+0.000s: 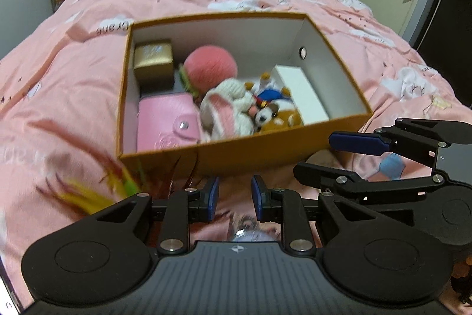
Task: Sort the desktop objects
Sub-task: 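Grasp the red-yellow feather toy with the left tool while the right tool grasps the white lotion tube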
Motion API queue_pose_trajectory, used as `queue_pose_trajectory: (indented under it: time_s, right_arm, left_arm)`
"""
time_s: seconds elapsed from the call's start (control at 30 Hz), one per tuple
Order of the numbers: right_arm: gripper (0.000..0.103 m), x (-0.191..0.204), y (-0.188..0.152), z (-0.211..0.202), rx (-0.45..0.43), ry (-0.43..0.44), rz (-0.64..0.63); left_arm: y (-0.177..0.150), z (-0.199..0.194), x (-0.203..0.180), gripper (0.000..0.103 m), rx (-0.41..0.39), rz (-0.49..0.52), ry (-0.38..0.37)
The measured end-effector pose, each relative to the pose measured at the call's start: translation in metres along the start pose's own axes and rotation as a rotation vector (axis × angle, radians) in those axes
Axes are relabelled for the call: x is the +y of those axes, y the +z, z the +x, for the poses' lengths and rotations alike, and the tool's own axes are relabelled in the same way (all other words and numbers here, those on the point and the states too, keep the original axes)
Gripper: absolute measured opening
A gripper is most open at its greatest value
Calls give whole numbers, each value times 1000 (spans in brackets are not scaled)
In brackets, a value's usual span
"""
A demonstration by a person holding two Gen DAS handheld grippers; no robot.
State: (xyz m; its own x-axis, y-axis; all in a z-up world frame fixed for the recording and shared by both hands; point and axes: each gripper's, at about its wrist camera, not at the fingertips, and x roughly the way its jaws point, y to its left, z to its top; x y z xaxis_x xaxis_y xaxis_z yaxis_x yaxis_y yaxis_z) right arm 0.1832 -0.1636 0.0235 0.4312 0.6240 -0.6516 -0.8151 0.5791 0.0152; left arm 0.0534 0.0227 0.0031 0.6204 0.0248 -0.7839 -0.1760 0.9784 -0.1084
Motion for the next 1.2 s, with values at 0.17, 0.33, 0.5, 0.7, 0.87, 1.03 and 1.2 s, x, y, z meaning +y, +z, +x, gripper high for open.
queue_pose_trajectory:
  time_s: [0.17,0.33,0.5,0.7,0.87,1.03,1.2]
  right_arm:
    - [51,14,-8,9,59,39,-24]
    - [50,27,-19,17,124,83,-45]
    - [50,27,-25,25,190,112,-15]
    - [50,21,-32,33,242,168,52]
    - [50,21,-33,38,260,190,63]
    - [50,16,-35,43,276,193,87]
    - [50,9,-36,48,289,180,116]
  left_arm:
    - [-10,0,11,26,44,-18,11]
    - [-20,2,22,26,149,-46,1]
    - [-29,0,34,26,222,-64,-2]
    - [-30,-8,49,28,209,-90,36]
    - [-26,-11,57,47,184,-69,123]
    - [-25,-2,53,61,147,15,191]
    - [-25,23,51,62,168,29,223]
